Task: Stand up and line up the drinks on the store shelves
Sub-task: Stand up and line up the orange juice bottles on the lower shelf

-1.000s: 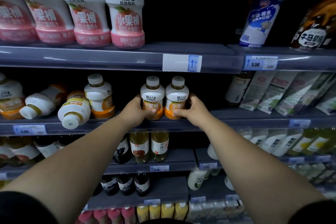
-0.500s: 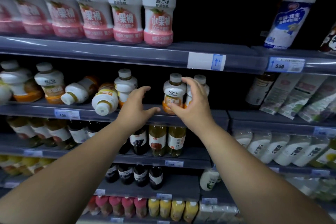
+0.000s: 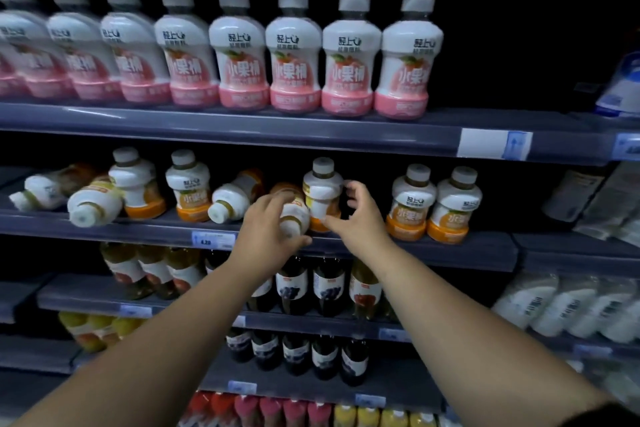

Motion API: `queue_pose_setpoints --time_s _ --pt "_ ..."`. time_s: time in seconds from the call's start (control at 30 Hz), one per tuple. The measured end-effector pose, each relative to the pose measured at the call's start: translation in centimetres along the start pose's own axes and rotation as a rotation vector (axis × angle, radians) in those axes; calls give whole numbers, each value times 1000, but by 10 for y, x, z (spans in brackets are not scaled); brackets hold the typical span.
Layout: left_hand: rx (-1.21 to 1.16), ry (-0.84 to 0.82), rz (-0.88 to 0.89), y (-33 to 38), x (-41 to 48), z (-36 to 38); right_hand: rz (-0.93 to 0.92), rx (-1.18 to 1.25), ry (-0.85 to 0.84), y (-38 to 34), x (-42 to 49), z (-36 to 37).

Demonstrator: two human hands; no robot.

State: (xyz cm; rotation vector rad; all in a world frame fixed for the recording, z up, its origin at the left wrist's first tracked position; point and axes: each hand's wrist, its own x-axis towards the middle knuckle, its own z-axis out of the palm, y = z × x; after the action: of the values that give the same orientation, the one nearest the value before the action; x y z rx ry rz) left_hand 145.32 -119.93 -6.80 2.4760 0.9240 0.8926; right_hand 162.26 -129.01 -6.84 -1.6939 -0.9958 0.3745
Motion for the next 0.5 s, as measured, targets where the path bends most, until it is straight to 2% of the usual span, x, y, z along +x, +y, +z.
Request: queue_pose_setpoints --time_s 0.23,0.5 --pt "23 -118 42 -28 9 16 124 -3 43 4 23 19" --pt "-35 -80 208 -40 20 9 183 9 18 10 33 28"
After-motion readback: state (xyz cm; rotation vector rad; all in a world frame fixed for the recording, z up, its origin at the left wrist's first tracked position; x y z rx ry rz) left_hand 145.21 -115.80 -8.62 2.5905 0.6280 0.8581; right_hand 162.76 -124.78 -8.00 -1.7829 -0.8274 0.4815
